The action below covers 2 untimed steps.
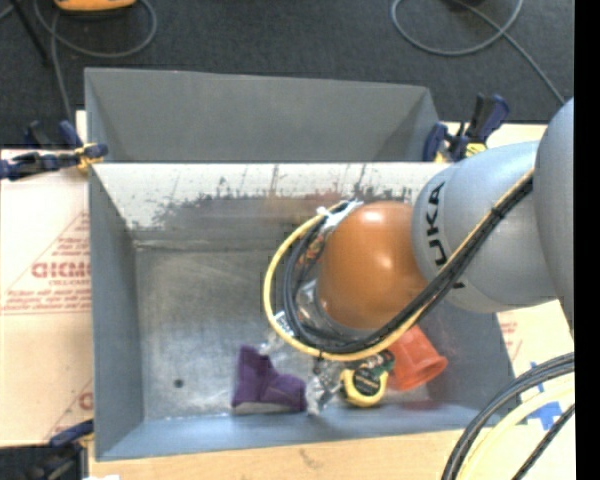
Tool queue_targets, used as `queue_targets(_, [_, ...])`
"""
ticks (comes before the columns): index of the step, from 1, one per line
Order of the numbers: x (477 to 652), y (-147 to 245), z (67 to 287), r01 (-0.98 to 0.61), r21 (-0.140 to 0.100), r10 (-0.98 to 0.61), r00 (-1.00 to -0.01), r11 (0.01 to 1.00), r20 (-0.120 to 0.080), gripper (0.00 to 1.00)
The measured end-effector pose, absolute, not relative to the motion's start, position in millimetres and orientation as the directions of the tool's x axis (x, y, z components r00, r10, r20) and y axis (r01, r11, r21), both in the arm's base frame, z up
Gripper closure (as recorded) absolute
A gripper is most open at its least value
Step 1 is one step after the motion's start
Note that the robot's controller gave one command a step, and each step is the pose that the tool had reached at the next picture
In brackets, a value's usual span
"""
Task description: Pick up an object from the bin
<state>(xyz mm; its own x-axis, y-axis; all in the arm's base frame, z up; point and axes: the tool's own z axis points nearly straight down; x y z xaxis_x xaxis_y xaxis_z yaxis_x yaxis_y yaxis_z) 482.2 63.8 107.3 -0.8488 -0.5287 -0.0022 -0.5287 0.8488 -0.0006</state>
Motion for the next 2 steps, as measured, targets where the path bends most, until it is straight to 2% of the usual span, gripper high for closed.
queue_targets(1, [512.7,82.8,81.6,-0.481,-0.004,-0.481,-0.876,0.877,-0.038,1.00])
queue_targets(2, [512.7,82.8,81.6,-0.481,-0.004,-0.481,-0.876,0.877,-0.038,1.00])
